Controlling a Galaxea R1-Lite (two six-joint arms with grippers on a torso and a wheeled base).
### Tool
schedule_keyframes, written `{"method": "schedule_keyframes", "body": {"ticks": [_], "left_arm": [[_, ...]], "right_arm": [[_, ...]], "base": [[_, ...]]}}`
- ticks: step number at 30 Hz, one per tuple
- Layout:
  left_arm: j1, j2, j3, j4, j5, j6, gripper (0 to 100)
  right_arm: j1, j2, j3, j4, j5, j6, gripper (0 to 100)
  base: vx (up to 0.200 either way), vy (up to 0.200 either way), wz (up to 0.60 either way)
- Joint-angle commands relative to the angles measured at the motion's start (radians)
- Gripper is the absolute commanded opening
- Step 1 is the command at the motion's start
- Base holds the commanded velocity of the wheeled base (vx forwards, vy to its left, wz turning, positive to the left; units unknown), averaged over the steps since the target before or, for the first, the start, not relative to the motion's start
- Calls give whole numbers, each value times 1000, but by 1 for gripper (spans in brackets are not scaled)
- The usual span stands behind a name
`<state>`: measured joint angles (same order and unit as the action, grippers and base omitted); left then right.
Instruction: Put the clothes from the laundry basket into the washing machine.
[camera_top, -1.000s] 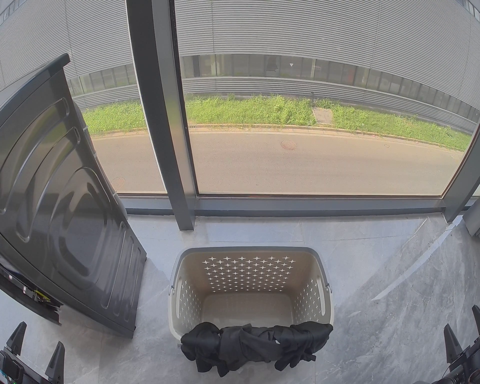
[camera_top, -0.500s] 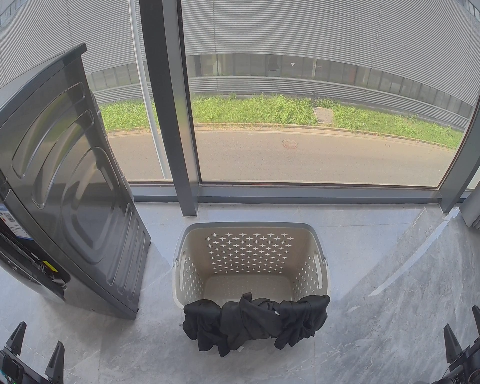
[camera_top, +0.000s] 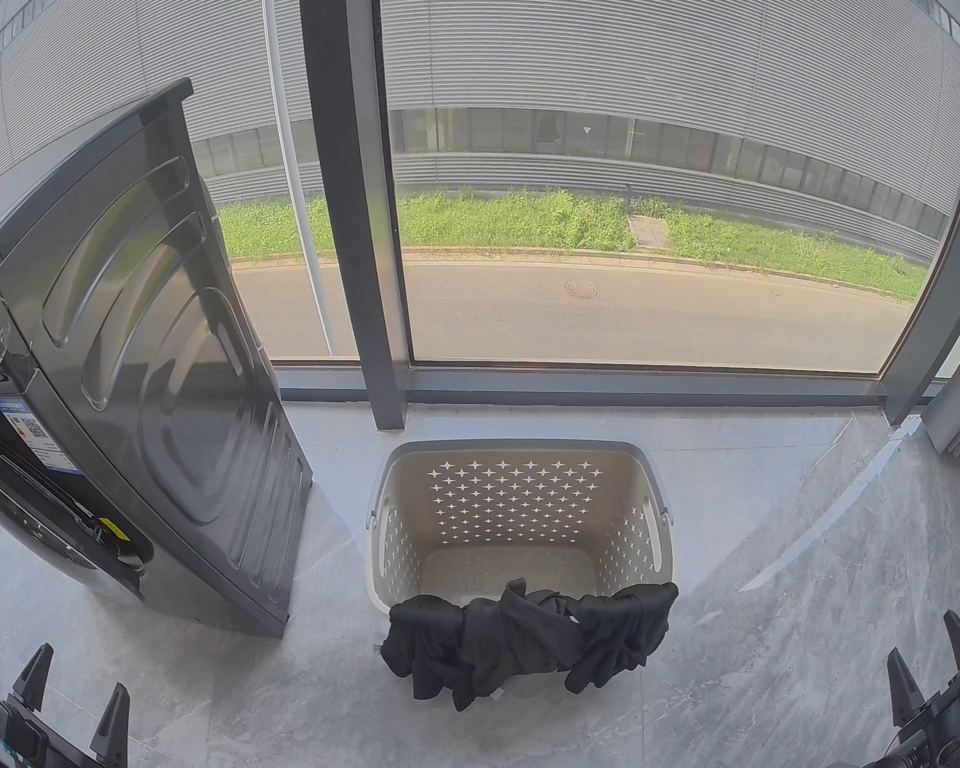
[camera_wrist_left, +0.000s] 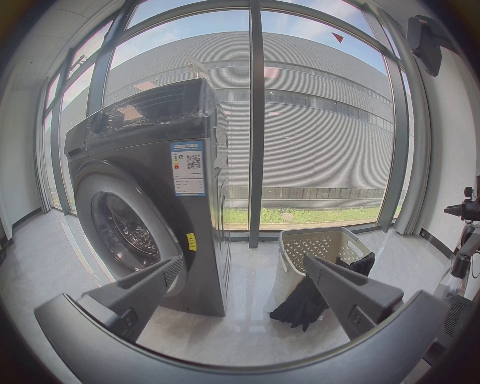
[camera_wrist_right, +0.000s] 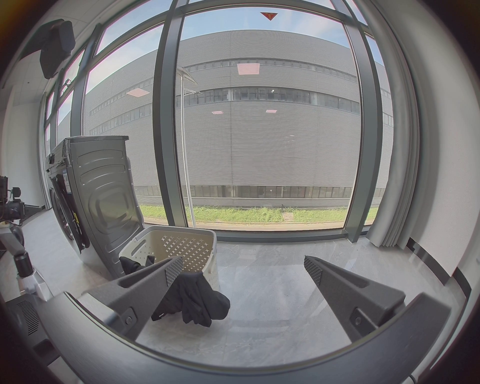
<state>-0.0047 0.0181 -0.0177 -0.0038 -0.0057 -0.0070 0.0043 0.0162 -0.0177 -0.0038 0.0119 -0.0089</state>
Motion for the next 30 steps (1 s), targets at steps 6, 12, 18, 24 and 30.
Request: {"method": "schedule_keyframes", "body": {"ticks": [6, 12, 18, 24, 30], "left_arm": [[0, -18, 16, 1, 0, -5, 100], [0, -18, 16, 1, 0, 1, 100], [0, -18, 16, -1, -5, 7, 100], [2, -18, 16, -1, 1, 5, 100], [2, -18, 16, -2, 3, -2, 100]], "right_arm": [[0, -16, 18, -1, 2, 0, 100], [0, -16, 18, -1, 0, 0, 100], [0, -16, 18, -1, 0, 0, 100], [0, -16, 18, -1, 0, 0, 100], [0, -16, 18, -1, 0, 0, 100]], "base": [[0, 200, 0], [0, 200, 0], [0, 200, 0], [-133, 200, 0], [-200, 200, 0]]}}
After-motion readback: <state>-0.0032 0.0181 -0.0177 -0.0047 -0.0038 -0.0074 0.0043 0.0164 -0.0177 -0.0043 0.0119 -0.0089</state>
